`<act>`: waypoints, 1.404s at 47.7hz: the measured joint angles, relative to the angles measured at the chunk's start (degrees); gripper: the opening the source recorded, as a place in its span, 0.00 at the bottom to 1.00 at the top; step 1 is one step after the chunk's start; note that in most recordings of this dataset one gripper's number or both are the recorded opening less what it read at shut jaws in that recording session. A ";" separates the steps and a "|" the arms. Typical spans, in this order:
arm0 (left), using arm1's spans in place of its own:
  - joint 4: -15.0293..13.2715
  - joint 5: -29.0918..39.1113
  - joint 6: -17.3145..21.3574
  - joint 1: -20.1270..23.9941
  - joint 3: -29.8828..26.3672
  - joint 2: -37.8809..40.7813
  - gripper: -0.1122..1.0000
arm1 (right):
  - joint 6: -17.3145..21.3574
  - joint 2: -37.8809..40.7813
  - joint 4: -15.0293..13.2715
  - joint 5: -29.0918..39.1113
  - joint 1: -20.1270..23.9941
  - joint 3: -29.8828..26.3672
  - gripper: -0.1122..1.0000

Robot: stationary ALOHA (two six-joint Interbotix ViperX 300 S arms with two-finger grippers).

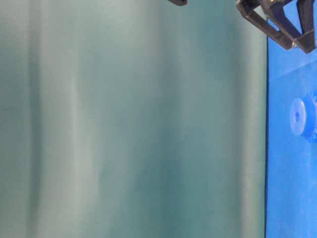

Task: Insert the shaft placed at a random location into the center hole of the small gear at another random location.
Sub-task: 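Lower the right gripper around the upright silver shaft and close, then lift the silver shaft with the right gripper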

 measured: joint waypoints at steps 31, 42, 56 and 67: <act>0.00 0.00 0.00 0.00 0.09 -0.09 0.10 | 0.18 0.00 -0.09 -0.18 0.00 0.00 0.13; 0.00 0.00 -0.88 0.00 0.09 0.00 0.10 | -0.53 -3.52 -0.18 3.52 0.00 -0.26 0.13; 0.00 0.44 -1.32 0.00 0.09 -0.09 0.10 | -2.64 -14.77 -0.18 15.56 -0.88 -2.02 0.13; 0.09 0.44 -1.32 0.00 0.00 0.00 0.10 | -2.90 -15.47 -0.09 17.58 -0.88 -2.46 0.13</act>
